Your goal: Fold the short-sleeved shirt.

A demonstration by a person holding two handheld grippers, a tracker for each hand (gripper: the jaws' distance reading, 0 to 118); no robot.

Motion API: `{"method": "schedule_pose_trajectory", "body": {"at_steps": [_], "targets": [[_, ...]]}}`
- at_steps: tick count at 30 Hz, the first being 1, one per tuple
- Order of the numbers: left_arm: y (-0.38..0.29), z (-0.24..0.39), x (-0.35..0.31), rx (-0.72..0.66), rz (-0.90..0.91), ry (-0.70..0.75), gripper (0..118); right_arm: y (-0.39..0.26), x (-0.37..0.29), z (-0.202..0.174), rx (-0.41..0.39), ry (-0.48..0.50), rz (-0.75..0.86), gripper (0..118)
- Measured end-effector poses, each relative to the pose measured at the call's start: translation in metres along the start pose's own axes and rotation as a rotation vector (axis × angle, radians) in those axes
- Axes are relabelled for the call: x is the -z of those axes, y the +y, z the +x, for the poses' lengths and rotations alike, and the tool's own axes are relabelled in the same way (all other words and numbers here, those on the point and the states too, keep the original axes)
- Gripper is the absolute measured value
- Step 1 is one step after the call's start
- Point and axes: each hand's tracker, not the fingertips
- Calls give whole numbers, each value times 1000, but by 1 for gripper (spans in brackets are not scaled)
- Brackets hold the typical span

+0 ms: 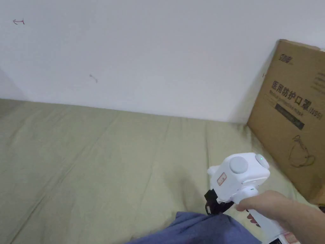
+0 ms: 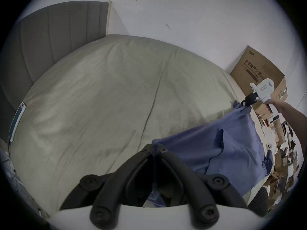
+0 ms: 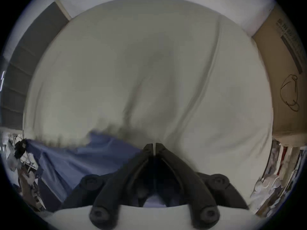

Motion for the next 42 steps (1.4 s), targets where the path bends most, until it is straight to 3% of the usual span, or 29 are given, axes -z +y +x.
{"method": "schedule_pose_trajectory", "body": {"at_steps": [10,20,26,38,42], "targets": [[49,39,-83,113,188,-76,1,-121,-216,17,169,-8,489,0],[157,102,-169,282,420,-140,1,-192,-371,13,276,-17,743,0],[217,124,-194,376,485,-105,1,-181,-431,11,318,-12,874,0],[310,142,-190,331,543,-126,1,-84,-484,16,350,-18,1008,0],[343,143,-165,296,544,-115,1,-33,-487,21,345,-77,1018,0]]}}
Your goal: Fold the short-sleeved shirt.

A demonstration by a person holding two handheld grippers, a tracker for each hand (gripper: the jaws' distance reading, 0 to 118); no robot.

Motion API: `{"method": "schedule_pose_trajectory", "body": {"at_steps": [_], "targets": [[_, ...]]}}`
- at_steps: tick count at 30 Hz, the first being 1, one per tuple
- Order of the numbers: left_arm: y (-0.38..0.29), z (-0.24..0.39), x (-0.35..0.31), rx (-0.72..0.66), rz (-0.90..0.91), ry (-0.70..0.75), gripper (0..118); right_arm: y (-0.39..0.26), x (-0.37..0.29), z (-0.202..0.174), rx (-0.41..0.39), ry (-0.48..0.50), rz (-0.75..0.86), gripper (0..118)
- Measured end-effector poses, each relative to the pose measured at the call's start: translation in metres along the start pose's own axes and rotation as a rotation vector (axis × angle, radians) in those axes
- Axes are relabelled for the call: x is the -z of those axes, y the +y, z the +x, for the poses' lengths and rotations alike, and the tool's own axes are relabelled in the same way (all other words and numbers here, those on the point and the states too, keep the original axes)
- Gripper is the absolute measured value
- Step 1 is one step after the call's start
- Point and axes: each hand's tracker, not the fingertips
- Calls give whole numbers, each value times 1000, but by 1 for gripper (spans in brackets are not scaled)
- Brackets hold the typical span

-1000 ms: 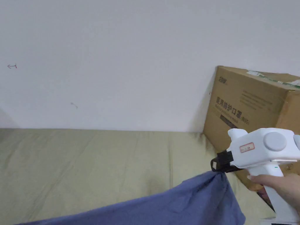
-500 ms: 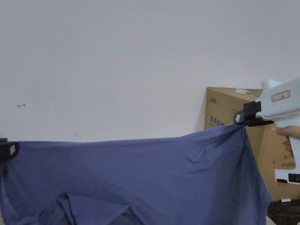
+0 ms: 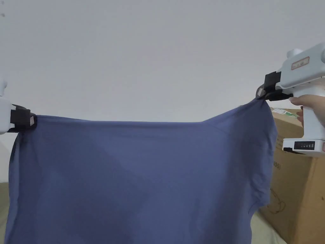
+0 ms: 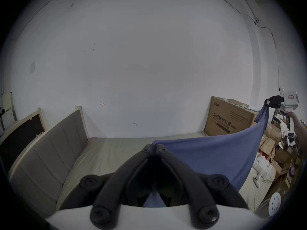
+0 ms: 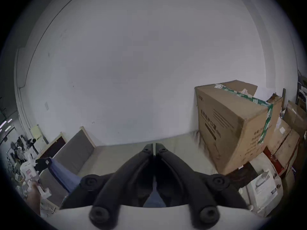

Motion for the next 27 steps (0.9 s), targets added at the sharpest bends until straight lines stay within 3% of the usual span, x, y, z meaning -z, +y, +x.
{"method": "schedule_pose_trajectory", "body": {"at_steps": [9,13,19,23,27], "targets": [[36,-15,80,-16,74,47,1,64,46,-47,-110,-76,167,0],[49,-14,111,-17,135,78,1,88,57,-66,-208,-120,247,0],[48,18,125,-1,200,105,1,87,74,-68,-229,-157,291,0],[15,16,144,-20,133,111,1,42,113,-45,-204,-148,221,0],[-76,12,162,-63,-36,67,1,-78,156,-3,-128,-169,52,0]]}}
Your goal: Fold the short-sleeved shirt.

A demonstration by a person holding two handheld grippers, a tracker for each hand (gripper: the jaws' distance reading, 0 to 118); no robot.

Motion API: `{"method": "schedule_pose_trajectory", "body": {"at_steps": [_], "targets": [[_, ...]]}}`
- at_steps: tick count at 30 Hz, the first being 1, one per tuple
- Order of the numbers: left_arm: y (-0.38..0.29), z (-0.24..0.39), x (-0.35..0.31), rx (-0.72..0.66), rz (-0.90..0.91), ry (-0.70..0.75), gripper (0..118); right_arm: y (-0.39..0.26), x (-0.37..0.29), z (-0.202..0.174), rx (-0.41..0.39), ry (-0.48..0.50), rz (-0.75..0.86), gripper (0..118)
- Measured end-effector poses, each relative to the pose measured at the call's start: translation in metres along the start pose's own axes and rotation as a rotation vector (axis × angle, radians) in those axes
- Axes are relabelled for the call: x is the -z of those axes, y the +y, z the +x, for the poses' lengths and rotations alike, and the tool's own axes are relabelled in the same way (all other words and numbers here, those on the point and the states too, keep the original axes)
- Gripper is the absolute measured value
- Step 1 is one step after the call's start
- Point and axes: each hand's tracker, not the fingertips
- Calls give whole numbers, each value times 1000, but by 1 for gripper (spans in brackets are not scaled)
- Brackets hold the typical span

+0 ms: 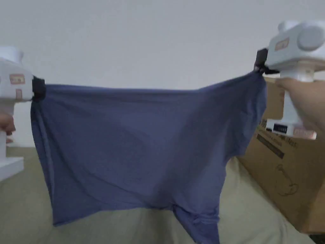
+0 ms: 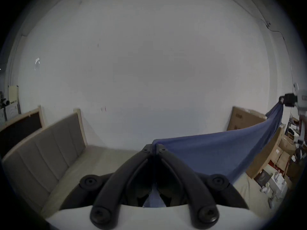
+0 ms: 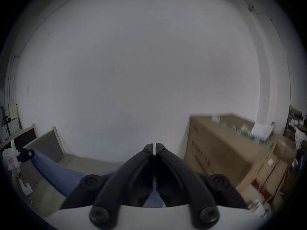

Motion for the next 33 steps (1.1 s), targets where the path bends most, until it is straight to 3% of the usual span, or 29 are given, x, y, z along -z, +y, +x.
{"method": "schedule_pose_trajectory", "body": {"at_steps": [3,7,10,12,14,18,22,27,33], "targets": [[-88,-13,11,-47,-183,-13,1,-125,18,21,53,17,-222,0],[-222,-30,-10,-17,-410,-41,1,-299,-12,50,111,27,-538,0],[-286,-36,-45,57,-532,-70,1,-377,-56,77,96,24,-662,0],[-315,-42,-72,87,-583,-97,1,-411,-101,89,128,61,-723,0],[-333,-48,-99,93,-612,-94,1,-434,-144,98,84,50,-767,0],[-355,-60,-158,63,-615,-124,1,-465,-225,118,184,69,-800,0],[-367,-54,-210,90,-641,-161,1,-471,-282,123,189,60,-828,0],[-374,-45,-255,126,-648,-187,1,-476,-323,119,121,34,-853,0],[-385,-48,-283,155,-686,-186,1,-492,-340,114,152,24,-896,0]]}}
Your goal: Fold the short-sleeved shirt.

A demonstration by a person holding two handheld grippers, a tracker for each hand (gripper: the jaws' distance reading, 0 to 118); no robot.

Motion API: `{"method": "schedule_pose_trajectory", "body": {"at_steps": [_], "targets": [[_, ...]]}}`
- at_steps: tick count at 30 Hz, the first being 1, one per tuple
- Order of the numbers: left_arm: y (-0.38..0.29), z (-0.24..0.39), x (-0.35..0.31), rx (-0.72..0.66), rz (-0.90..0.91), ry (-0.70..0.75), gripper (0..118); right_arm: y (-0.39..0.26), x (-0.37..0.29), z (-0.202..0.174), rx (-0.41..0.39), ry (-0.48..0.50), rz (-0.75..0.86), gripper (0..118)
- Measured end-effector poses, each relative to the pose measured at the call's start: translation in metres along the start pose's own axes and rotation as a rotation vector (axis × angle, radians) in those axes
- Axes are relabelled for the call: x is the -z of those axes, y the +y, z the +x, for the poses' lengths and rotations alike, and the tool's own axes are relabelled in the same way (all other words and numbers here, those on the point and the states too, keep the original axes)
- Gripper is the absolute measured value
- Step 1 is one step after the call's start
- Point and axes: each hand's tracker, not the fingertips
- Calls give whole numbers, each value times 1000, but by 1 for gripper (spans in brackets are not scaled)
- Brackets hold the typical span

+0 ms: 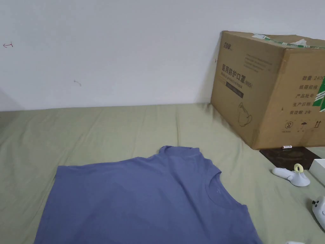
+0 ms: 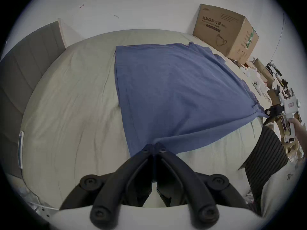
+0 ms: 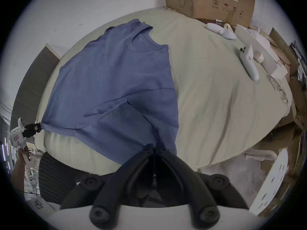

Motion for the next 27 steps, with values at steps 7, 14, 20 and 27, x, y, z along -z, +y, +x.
{"method": "schedule_pose_trajectory", "body": {"at_steps": [7,14,20,27], "targets": [[-9,10,-23,-11,-7,-3,2,-4,-4,0,4,6,1,1],[-23,13,-22,-33,-34,-1,2,-5,-2,0,16,-1,-13,1],[-24,8,-40,-129,63,-45,39,-9,-18,-2,-35,-13,57,54],[-1,16,-88,-210,298,-86,114,9,-78,-35,-138,37,319,118]]}}
